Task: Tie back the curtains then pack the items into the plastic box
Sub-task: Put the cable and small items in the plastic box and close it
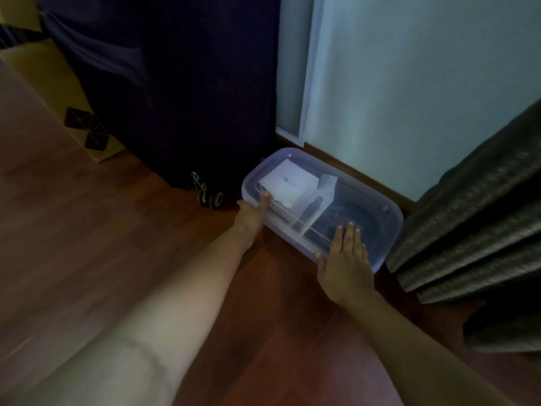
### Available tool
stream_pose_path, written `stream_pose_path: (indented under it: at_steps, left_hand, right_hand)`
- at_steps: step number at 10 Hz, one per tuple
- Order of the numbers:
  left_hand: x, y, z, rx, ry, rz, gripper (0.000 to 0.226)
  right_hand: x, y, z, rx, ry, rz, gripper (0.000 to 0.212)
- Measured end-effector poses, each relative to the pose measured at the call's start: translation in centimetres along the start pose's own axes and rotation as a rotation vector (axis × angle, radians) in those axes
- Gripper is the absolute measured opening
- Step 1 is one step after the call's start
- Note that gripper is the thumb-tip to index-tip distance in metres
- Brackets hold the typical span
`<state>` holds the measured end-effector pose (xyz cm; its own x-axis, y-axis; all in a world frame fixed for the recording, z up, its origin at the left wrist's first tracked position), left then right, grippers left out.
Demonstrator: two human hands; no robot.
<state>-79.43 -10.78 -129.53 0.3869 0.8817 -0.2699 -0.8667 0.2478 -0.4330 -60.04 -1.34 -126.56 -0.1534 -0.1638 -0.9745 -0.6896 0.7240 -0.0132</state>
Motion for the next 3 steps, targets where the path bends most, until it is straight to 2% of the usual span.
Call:
stream_pose_path:
  at_steps: [1, 2, 3]
  left_hand:
    - [-1.3, -1.8, 1.5, 0.085, 0.232, 0.087, 0.087]
    - [-3.6, -6.7, 7.7, 0.235, 0.389, 0.067, 0.069]
    - [-5.1, -10.0, 12.3, 0.314, 0.5, 0.027, 0.061]
  right_hand:
    - [-1.9, -0.3, -0.5, 0.0, 0.047, -0.05, 0.071]
    - [-9.1, -0.1, -2.9, 0.024, 0.176, -0.047, 0.066]
    - [-15.0, 0.0, -5.5, -0.016, 0.186, -0.016, 0.065]
Point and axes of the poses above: each hand's wrist, its own y-axis towards the middle knuckle, its own x-axis out of the palm, z = x × y, the point moved 9 cm from there along y, towards the middle knuckle, and after that the axes turned 12 degrees about z, right-handed, at the moved point
